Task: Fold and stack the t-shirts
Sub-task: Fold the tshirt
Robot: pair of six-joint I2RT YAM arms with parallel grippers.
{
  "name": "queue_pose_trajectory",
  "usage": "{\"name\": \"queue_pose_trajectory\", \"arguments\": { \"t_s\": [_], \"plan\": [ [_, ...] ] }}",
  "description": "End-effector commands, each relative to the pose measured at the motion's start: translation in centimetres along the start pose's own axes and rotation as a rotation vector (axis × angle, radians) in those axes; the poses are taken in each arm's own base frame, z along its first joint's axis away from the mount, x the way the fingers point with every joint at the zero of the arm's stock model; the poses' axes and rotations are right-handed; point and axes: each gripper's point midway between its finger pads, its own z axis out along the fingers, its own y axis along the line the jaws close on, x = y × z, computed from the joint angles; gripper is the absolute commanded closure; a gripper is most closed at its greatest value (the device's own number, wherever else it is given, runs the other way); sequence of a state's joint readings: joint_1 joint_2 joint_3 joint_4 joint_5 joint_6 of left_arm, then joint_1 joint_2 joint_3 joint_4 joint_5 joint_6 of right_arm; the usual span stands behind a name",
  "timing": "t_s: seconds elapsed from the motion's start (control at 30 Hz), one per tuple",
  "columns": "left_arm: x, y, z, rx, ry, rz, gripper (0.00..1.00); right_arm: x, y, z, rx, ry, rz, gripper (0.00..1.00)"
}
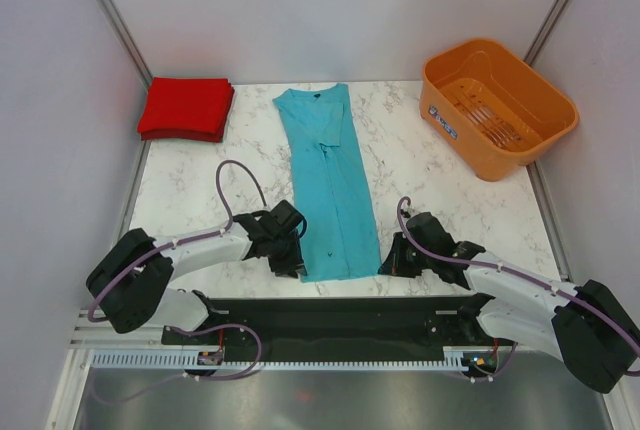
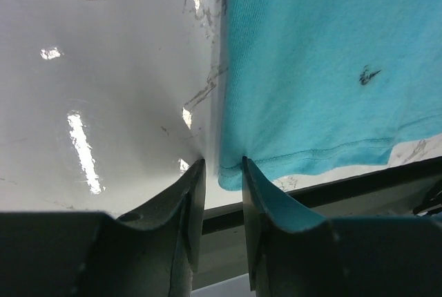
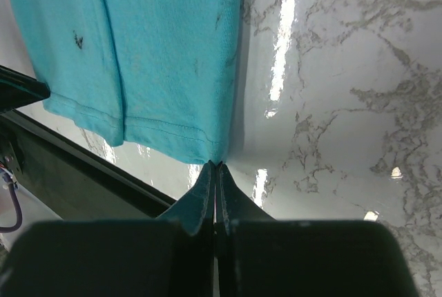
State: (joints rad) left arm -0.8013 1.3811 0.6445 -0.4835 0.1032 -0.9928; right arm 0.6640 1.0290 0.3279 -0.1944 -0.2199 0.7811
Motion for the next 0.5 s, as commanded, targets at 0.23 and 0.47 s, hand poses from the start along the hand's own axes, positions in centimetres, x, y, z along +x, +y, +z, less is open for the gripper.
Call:
{"name": "queue_pose_trajectory", "arguments": {
  "t_s": [0.23, 0.47],
  "plan": [
    [0.3, -0.8, 0.2, 0.012, -0.006, -0.037, 0.66, -0.7, 0.8, -0.1, -0.031, -0.033, 0.013, 1.0],
    [0.2, 0.7, -1.4, -0.029, -0.047, -0.025, 0.98, -0.1, 1.3, -0.7, -0.043, -0.077, 0.099, 1.0]
  ]
}}
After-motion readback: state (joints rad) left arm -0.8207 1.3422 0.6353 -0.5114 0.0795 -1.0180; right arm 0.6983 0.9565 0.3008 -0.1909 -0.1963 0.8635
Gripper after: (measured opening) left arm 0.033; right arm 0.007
